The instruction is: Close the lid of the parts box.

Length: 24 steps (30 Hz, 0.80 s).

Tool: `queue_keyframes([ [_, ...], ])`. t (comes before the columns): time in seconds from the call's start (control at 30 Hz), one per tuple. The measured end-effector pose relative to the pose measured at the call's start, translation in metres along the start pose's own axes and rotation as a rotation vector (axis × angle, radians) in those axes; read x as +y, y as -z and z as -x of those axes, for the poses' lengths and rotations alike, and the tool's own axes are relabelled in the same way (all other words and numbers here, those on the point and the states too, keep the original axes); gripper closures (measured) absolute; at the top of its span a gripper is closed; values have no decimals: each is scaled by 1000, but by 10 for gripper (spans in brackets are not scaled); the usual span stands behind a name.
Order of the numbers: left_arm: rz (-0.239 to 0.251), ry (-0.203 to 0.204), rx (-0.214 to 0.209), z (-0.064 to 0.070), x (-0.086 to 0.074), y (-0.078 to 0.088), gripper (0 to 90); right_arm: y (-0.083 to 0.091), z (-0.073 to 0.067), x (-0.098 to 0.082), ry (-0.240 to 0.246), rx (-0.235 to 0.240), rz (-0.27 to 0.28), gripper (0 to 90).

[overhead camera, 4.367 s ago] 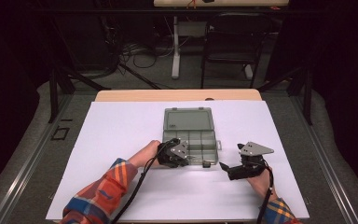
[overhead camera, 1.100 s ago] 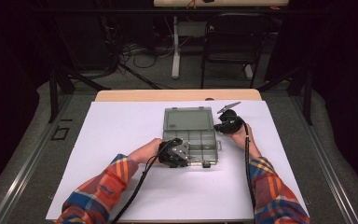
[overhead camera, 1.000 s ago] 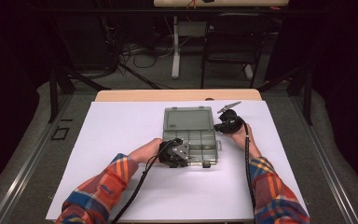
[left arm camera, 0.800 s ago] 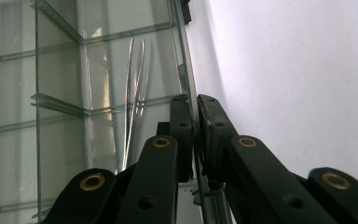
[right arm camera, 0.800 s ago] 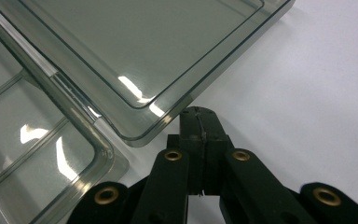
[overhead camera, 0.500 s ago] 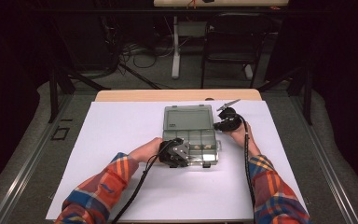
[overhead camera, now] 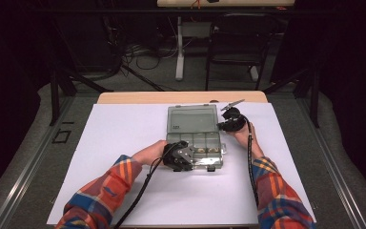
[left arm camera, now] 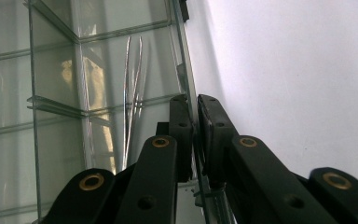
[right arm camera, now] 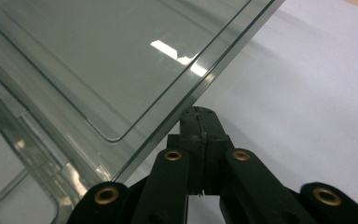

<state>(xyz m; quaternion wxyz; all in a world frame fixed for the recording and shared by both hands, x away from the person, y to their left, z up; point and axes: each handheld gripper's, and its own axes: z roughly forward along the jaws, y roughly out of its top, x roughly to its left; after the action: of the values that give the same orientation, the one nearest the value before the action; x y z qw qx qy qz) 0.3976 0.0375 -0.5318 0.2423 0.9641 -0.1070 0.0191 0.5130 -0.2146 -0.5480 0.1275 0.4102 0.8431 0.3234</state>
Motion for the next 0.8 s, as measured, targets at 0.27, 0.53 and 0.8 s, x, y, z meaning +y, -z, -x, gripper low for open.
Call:
queue_keyframes([
  [0.27, 4, 0, -15, -1, 0, -1, 846, 2, 1, 5, -11, -18, 35, 900],
  [0.53, -6, 1, -10, -1, 0, -1, 845, 6, 0, 7, -13, -34, 78, 900],
  [0.8, -14, -8, -10, -1, 1, -1, 844, 11, -1, 9, -7, -36, 110, 900],
])
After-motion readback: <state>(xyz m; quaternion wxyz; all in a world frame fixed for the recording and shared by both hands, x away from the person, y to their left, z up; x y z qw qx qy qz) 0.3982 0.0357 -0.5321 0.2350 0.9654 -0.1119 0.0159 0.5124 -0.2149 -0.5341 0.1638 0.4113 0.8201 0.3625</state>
